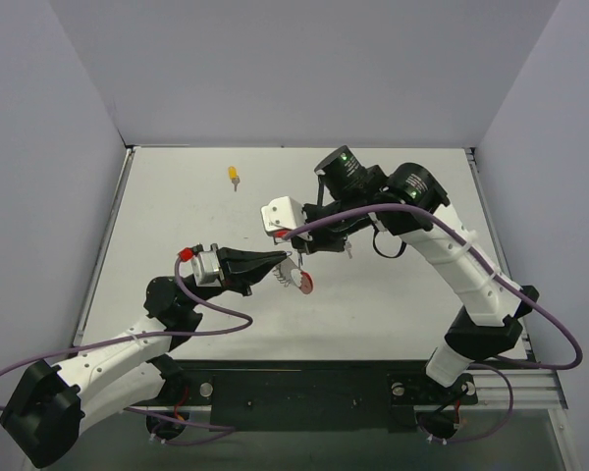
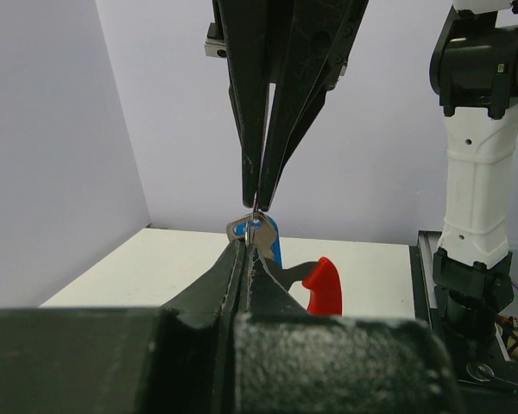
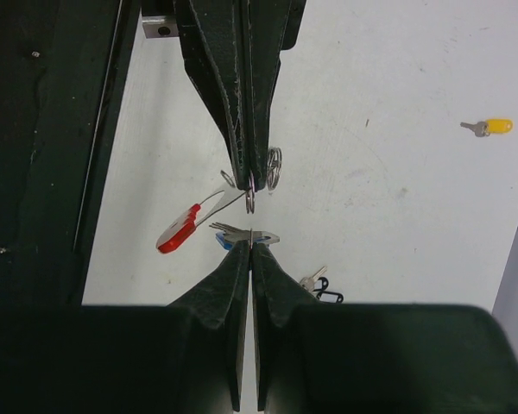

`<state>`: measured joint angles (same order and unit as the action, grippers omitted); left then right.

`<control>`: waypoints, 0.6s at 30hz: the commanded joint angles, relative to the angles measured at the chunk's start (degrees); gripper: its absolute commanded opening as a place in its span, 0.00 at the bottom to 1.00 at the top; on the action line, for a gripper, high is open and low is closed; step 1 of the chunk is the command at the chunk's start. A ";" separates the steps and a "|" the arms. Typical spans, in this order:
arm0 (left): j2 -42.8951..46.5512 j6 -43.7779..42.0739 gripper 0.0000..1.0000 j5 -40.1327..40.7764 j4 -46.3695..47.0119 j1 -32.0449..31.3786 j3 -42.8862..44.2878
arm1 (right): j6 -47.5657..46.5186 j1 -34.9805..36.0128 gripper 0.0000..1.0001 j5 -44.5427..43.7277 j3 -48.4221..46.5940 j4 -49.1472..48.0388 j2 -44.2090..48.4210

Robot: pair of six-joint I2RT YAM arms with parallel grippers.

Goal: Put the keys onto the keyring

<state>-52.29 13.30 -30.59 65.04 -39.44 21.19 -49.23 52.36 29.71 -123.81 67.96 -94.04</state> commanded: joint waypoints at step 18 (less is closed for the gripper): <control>1.14 0.06 0.00 2.29 1.77 -0.55 0.26 | 1.42 1.43 0.00 -1.94 -2.49 -0.64 -1.67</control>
<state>-52.36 14.22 -30.15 65.10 -39.70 20.99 -48.80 53.36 28.67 -124.64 67.02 -96.23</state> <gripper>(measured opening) 0.017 0.002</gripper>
